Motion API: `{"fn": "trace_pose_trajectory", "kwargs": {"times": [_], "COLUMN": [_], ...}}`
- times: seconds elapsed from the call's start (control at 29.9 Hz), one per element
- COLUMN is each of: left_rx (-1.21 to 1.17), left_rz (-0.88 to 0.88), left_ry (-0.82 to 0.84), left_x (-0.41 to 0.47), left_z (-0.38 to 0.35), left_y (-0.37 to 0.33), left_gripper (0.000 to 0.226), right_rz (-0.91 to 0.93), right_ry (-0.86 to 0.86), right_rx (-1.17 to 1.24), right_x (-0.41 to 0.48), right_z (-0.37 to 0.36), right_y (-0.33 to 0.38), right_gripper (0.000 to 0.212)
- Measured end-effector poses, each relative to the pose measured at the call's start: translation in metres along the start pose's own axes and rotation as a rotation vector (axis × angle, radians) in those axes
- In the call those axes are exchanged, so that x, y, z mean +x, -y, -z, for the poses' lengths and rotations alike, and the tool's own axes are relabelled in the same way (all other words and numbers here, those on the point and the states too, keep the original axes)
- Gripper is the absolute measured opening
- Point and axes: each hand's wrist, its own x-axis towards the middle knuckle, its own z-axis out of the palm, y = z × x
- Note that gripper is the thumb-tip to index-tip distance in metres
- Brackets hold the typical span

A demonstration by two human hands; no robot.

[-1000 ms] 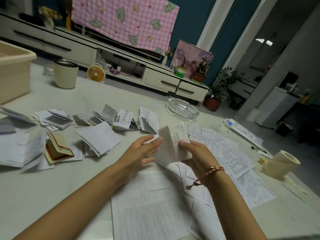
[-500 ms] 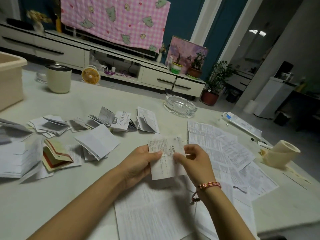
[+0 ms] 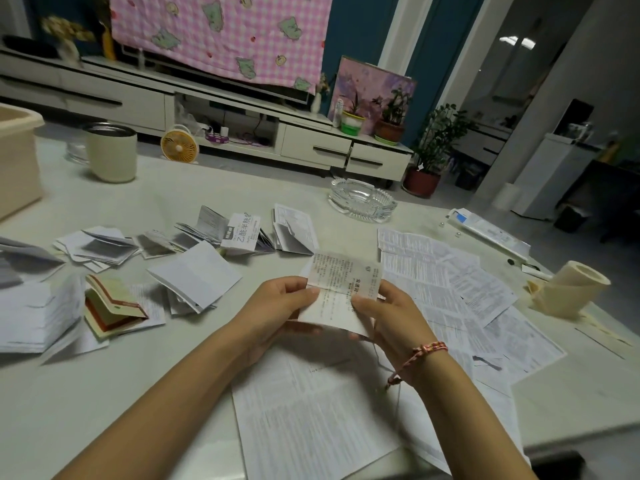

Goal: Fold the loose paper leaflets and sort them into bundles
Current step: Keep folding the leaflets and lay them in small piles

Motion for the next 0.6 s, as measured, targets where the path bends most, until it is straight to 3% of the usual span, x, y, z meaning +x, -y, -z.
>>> {"fn": "trace_pose_trajectory", "kwargs": {"times": [0.2,0.27,0.37,0.44,0.54,0.6], "left_rx": [0.032,0.039,0.043,0.071,0.236,0.354], "left_rz": [-0.025,-0.074,-0.185,-0.255,-0.362,-0.393], "left_ry": [-0.064,-0.117,-0.083,-0.063,-0.113,-0.146], "left_x": [-0.0006,0.0003,0.0011,0.0017,0.0021,0.0030], "left_z": [-0.0010,-0.0001,0.0026,0.0031,0.0042,0.0044], "left_y": [0.0022,0.0046,0.0055,0.0049,0.0043,0.0054], "left_gripper": [0.013,0.032,0.057,0.051,0.027,0.017], "right_rz": [0.043,0.184,0.273,0.268,0.366,0.393], "right_ry": [-0.075,-0.100,0.033,0.101,0.026,-0.033], "right_rx": [0.017,-0.089,-0.246,-0.373,-0.476,-0.469], "right_x": [-0.0009,-0.0028,-0.0021,-0.0009,-0.0023,-0.0022], "right_z": [0.0010,0.0014,0.0033,0.0043,0.0010,0.0002], "right_y": [-0.0020,-0.0016,-0.0021,-0.0040,-0.0007,0.0025], "right_gripper": [0.043,0.045,0.039,0.039,0.009,0.012]}}
